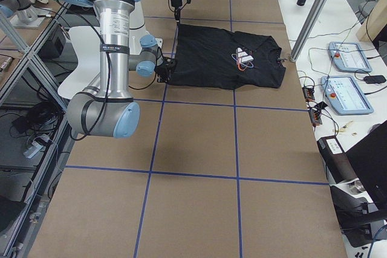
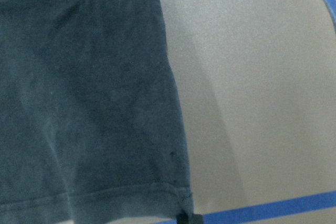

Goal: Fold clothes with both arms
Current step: 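Lift the hem corners with both grippers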

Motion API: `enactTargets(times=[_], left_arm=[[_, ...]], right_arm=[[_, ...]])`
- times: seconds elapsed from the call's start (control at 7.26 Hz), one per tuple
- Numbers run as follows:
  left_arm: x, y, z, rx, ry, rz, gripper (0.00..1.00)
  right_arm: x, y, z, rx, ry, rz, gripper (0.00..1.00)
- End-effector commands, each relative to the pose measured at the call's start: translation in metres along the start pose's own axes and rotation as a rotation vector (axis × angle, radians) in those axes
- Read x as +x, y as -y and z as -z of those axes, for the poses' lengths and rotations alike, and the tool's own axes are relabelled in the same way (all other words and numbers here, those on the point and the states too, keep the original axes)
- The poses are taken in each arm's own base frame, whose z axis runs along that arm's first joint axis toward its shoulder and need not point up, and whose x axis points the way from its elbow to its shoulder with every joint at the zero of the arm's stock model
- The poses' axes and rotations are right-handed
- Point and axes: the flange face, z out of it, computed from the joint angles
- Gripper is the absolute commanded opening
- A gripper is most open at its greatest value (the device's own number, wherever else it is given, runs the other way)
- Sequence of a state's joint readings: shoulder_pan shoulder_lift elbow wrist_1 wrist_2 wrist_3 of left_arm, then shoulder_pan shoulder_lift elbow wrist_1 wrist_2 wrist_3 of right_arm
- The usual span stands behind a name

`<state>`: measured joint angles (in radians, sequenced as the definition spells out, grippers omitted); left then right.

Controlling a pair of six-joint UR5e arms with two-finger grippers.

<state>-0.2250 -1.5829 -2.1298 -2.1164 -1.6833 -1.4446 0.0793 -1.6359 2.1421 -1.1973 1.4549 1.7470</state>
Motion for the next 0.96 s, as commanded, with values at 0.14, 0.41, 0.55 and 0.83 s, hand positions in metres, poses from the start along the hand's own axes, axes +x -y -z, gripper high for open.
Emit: enactTargets(times=[0.14,0.41,0.55,0.83], left_arm=[[0.003,-0.019,0.038,-0.094,-0.042,-0.018,0.00],[0.002,-0.059,0.061,-0.212,-0.062,-0.047,0.00],[0.006,-0.075,0.069,-0.261,-0.074,-0.063,0.00],[0.012,-0.085,0.098,-0.335,-0.112,-0.037,0.00]], right_arm=[[0.010,0.001,0.061,-0.159,0.029,-0.003,0.00],[0.012,-0.020,0.113,-0.290,0.068,0.031,0.00],[0.013,-0.034,0.135,-0.334,0.085,0.059,0.00],[0.025,-0.033,0.181,-0.381,0.089,0.073,0.00]])
